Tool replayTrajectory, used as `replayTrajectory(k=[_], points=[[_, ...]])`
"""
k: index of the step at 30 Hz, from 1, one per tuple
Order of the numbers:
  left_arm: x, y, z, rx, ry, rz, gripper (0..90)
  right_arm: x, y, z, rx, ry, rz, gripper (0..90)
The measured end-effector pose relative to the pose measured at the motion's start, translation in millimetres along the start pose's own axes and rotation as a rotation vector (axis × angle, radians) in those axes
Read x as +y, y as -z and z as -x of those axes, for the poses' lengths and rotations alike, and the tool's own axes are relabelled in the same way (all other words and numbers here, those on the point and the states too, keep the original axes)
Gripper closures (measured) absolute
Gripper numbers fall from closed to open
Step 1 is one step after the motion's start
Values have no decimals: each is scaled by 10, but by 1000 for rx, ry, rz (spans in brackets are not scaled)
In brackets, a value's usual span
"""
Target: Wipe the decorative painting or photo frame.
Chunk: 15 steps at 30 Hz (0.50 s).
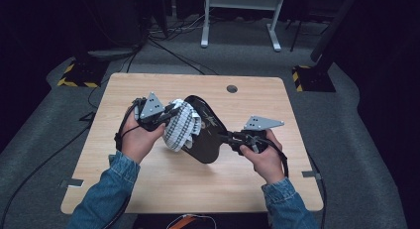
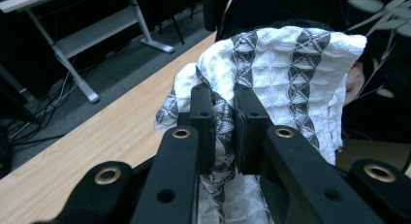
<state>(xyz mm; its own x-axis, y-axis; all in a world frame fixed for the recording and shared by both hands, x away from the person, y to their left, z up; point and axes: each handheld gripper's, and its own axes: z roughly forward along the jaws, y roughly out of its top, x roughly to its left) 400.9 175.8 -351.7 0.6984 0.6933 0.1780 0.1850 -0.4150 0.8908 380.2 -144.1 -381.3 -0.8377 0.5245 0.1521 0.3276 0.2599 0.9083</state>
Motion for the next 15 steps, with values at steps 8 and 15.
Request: replayTrajectory(k=[8,15], points=[[120,14,103,-8,-28,25,809,2,1,-4,-2,-4,-3,790],[232,-14,238,-30,-59,57,809,6,-2,-14,-7,-4,-4,790]])
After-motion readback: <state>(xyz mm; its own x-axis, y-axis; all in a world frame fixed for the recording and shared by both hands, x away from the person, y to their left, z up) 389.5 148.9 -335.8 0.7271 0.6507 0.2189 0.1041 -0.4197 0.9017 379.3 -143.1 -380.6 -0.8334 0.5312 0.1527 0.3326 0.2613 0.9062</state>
